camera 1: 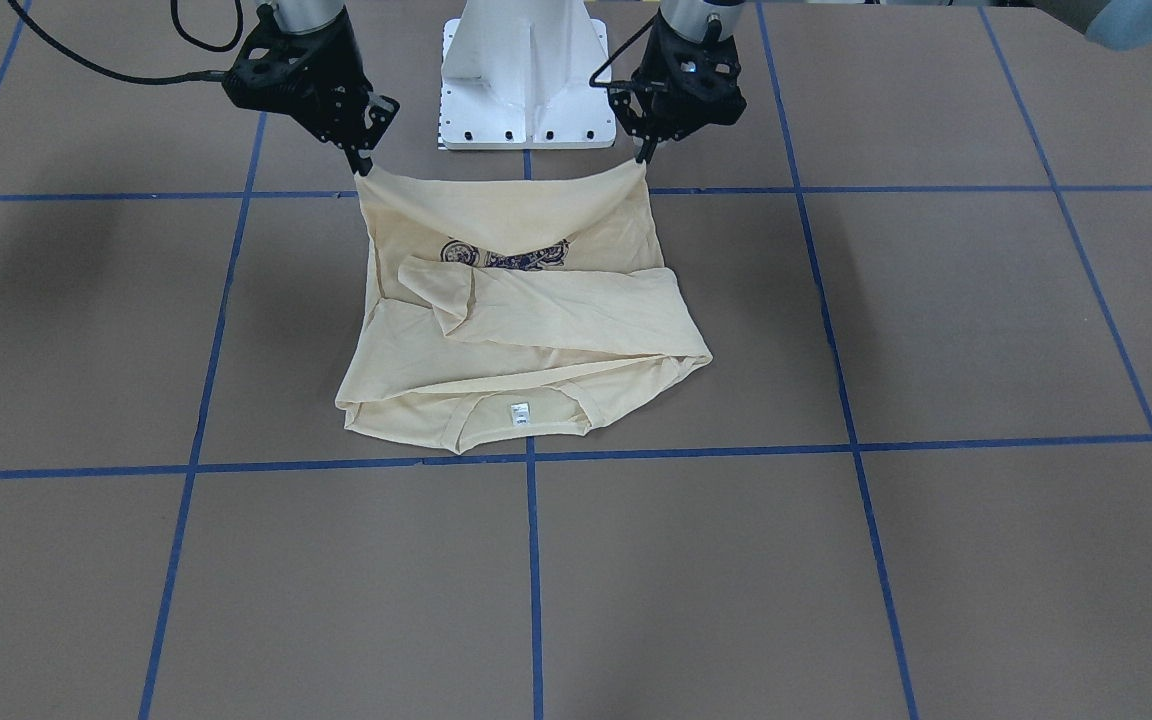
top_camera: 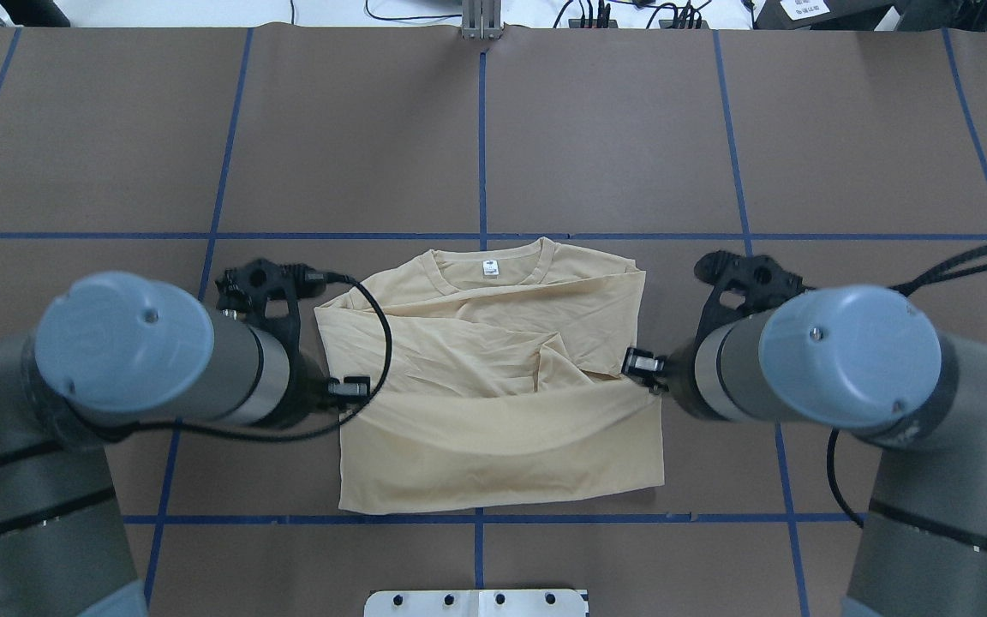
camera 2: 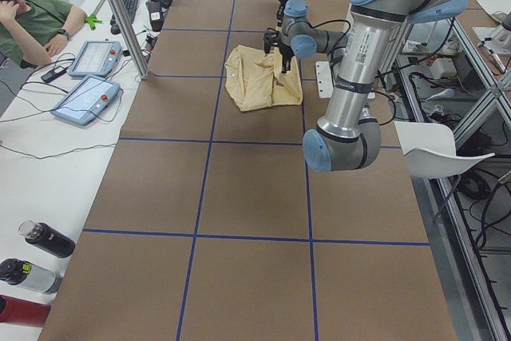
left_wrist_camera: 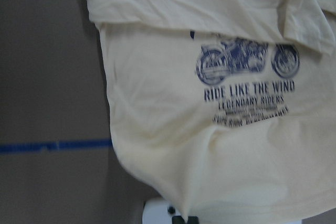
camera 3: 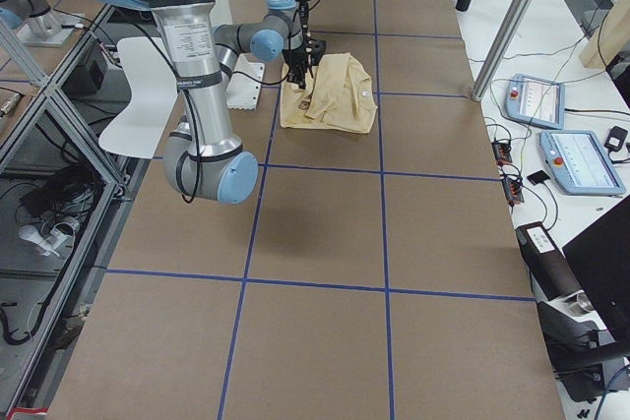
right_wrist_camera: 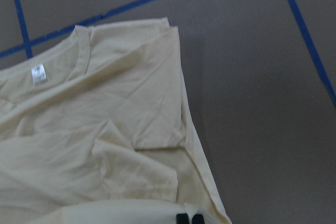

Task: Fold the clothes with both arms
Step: 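Lift the hem with both grippers and fold it toward the collar, then lay the hem on the collar edge and open both grippers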

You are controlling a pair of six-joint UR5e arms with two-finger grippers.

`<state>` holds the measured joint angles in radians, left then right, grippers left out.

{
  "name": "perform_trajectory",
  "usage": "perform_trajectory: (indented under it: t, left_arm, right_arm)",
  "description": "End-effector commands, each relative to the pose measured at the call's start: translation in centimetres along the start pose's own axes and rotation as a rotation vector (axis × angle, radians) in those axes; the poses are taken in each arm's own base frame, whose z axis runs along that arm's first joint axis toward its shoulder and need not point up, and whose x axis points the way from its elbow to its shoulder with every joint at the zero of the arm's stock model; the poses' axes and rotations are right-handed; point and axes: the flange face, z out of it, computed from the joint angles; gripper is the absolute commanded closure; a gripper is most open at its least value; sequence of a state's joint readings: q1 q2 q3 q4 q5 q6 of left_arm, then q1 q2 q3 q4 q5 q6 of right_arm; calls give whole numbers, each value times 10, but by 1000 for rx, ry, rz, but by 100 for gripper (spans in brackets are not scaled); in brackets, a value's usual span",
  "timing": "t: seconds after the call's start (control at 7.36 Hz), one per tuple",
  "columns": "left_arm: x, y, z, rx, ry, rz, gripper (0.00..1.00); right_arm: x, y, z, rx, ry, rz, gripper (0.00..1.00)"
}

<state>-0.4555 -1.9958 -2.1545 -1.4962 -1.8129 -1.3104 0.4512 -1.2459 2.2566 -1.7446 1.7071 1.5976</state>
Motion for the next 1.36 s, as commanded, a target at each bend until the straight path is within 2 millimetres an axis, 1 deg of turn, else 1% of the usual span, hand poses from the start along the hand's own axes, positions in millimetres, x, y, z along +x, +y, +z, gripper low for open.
perform_trajectory:
  t: [0.0,0.14,0.27,0.41,0.54,0.68,0.82,0.95,1.09,1.22]
  left_arm:
    - [-31,-72,-29,126,-32,-3,100]
    - [-35,-81,-33,144,-35,-13,100]
    - [-36,-87,-16,132,-62,-21,100]
    - [-32,-103,17,127,-94,-31,100]
    - [-37,-119,55,142,-107,-32,100]
    - [-47,-130,90,151,-90,-24,100]
    - [-56,-138,115,157,-99,-25,100]
    - [-57,-140,125,165,-95,-21,100]
    - [-56,-139,126,165,-91,-17,100]
    - [-52,-139,122,166,-79,-11,14]
  right_arm:
    - [-4,-73,-35,101,-49,66,100]
    - [-11,-82,-42,112,-65,77,100]
    - [-28,-94,-10,116,-31,83,100]
    - [-44,-110,39,120,-22,73,100]
    - [-44,-123,82,122,-32,68,100]
    - [-39,-138,114,131,-33,55,100]
    - [-35,-145,134,133,-22,39,100]
    - [-31,-149,146,140,1,38,100]
    - [-31,-150,147,141,3,39,100]
    - [-30,-150,149,142,8,39,37]
